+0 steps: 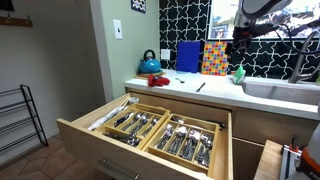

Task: Pick up one bread knife from the open drawer and put it on the kitchen counter

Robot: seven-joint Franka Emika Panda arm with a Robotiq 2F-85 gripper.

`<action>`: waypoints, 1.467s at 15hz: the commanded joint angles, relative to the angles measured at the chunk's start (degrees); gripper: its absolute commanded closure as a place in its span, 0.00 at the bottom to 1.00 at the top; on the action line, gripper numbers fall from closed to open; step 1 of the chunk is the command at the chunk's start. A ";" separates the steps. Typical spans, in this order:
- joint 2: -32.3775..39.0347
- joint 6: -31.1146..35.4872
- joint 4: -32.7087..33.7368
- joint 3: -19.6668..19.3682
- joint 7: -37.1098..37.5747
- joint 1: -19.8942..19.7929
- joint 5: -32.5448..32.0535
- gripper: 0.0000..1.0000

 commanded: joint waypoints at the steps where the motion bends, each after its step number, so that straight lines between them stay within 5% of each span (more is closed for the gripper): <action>1: -0.01 -0.32 0.21 -0.52 0.28 0.68 -0.37 0.00; 13: -1.83 -4.33 -5.91 9.13 5.30 11.67 5.93 0.00; 22: 5.11 -2.11 -7.59 16.78 13.89 20.30 16.00 0.00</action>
